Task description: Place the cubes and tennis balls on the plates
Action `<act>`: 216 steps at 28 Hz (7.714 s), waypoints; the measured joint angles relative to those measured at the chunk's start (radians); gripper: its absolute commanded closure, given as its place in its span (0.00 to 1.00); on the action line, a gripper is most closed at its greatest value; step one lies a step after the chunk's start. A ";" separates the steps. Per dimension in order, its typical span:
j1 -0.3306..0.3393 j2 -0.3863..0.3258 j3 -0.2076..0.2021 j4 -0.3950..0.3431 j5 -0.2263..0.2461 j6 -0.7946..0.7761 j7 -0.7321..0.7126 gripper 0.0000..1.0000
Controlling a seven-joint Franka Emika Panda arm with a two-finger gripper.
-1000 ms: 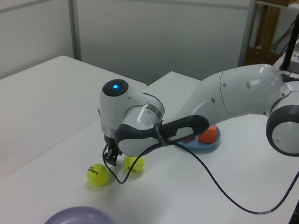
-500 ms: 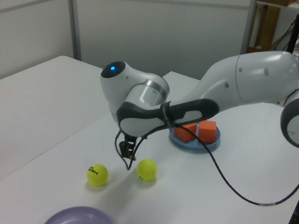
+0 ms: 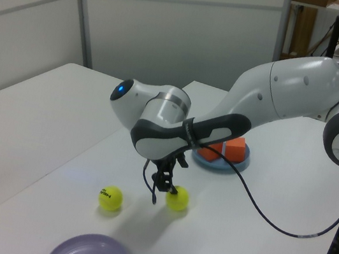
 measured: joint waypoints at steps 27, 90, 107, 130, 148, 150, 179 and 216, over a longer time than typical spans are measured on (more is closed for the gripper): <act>-0.012 0.007 0.074 -0.129 -0.108 -0.261 -0.045 0.00; 0.138 0.076 0.366 0.014 -0.127 0.140 0.217 0.00; 0.144 0.064 0.357 0.059 -0.128 0.145 0.243 0.00; 0.058 0.118 0.124 0.081 -0.161 0.586 0.245 0.00; 0.054 0.124 0.064 -0.015 -0.214 0.586 0.246 0.21; 0.054 0.124 0.063 -0.015 -0.215 0.586 0.246 0.36; 0.067 0.030 0.209 0.058 -0.060 0.495 0.240 0.94; -0.005 -0.101 0.282 0.073 0.007 0.250 0.208 0.00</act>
